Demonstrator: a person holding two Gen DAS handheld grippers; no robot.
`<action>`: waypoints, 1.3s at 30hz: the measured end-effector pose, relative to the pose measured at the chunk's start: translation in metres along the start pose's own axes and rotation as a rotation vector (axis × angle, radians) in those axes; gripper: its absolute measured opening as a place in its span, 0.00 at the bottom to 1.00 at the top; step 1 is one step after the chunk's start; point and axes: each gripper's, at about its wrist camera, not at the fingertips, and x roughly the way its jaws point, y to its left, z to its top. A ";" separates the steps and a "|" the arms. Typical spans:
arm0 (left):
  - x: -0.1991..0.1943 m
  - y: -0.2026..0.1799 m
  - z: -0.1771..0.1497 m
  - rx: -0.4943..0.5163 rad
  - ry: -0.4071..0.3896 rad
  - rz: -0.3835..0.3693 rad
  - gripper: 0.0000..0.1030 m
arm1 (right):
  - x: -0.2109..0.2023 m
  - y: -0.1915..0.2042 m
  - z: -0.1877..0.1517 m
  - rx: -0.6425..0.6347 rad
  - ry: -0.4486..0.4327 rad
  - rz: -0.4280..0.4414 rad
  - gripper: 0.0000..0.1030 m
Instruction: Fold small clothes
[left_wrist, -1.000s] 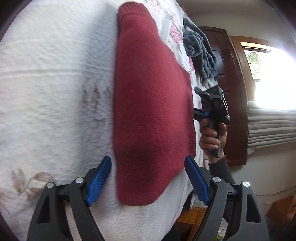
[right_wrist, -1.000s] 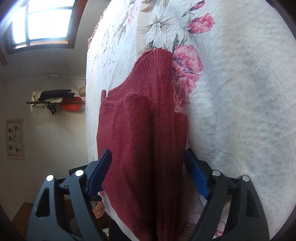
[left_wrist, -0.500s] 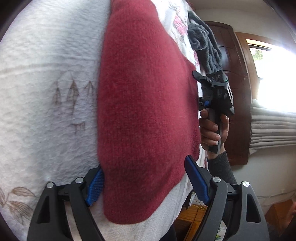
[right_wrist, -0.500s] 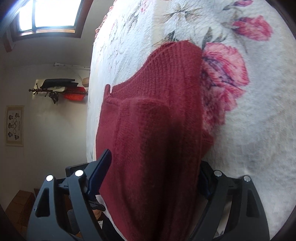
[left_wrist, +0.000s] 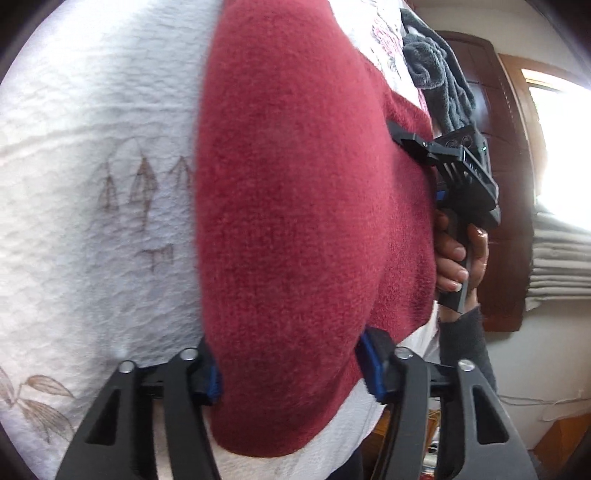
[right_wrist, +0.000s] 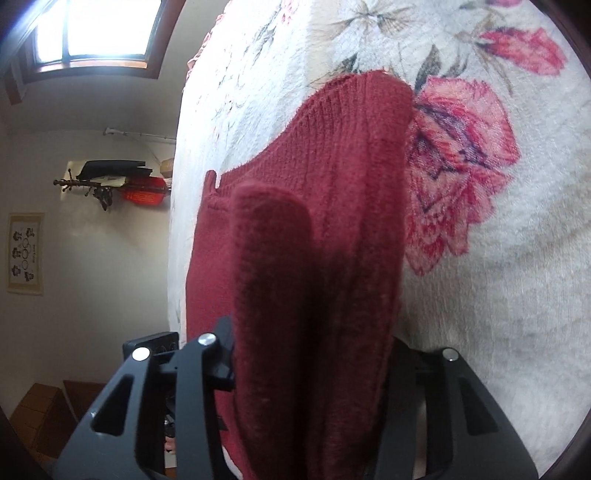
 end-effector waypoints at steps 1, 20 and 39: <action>-0.001 0.000 0.000 0.001 -0.001 0.006 0.48 | 0.000 0.003 -0.002 -0.002 -0.009 -0.004 0.37; -0.049 -0.042 -0.018 0.082 -0.072 0.039 0.31 | -0.016 0.077 -0.030 -0.048 -0.105 -0.017 0.32; -0.127 0.008 -0.189 -0.022 -0.237 0.025 0.31 | 0.079 0.177 -0.155 -0.114 0.062 0.095 0.32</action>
